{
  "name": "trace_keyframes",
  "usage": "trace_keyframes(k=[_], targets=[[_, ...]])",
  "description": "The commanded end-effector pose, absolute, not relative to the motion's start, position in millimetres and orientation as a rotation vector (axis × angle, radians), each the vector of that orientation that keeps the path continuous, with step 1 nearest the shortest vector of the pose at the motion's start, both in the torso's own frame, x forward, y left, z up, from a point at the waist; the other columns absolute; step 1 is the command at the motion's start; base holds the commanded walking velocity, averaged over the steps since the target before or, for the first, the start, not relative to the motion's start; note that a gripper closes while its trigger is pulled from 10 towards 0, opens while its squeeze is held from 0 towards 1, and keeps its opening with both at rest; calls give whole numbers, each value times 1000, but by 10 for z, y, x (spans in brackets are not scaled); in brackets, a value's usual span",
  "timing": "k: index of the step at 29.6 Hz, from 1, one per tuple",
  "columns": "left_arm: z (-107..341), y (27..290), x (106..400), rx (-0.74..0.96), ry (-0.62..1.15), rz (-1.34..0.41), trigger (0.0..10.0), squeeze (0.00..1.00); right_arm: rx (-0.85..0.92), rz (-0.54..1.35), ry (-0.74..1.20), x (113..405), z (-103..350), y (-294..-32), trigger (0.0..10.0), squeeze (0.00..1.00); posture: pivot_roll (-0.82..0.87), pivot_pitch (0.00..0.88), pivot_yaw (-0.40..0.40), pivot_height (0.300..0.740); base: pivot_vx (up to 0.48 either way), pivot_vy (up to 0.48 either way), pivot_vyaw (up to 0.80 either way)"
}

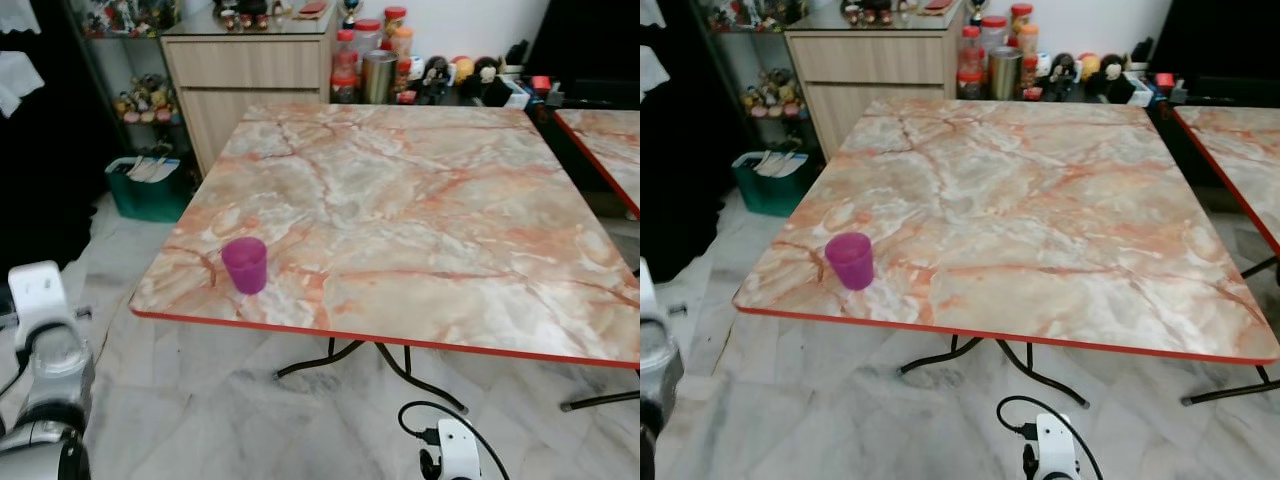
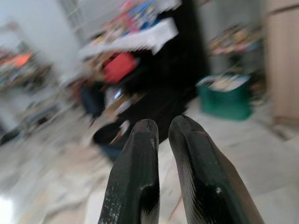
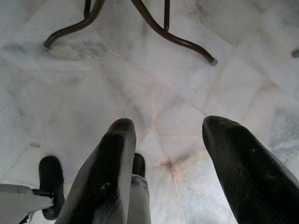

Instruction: Setting the table

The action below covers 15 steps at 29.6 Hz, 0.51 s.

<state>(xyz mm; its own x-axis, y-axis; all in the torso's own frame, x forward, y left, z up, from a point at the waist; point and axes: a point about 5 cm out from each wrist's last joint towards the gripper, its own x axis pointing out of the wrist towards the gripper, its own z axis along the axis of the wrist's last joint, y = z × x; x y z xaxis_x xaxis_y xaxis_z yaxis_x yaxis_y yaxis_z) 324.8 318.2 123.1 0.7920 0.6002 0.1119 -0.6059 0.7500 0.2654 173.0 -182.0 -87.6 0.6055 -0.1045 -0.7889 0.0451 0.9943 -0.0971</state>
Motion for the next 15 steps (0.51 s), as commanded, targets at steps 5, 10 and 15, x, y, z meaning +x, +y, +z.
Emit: trace_keyframes(k=[5,10,15], targets=[[1580,2738,3592,275,-164,395,10000,0,-61,-107,923,1714,-883,-1834,10000,0,37,0,33,736,0,0,0],[1666,2400,3772,135,-139,165,10000,0,-62,-110,924,1713,-883,-1838,10000,0,41,0,30,736,0,0,0],[1757,2313,3866,0,-102,91,10000,1000,-59,-115,920,1727,-876,-1839,10000,0,40,0,34,736,0,0,0]])
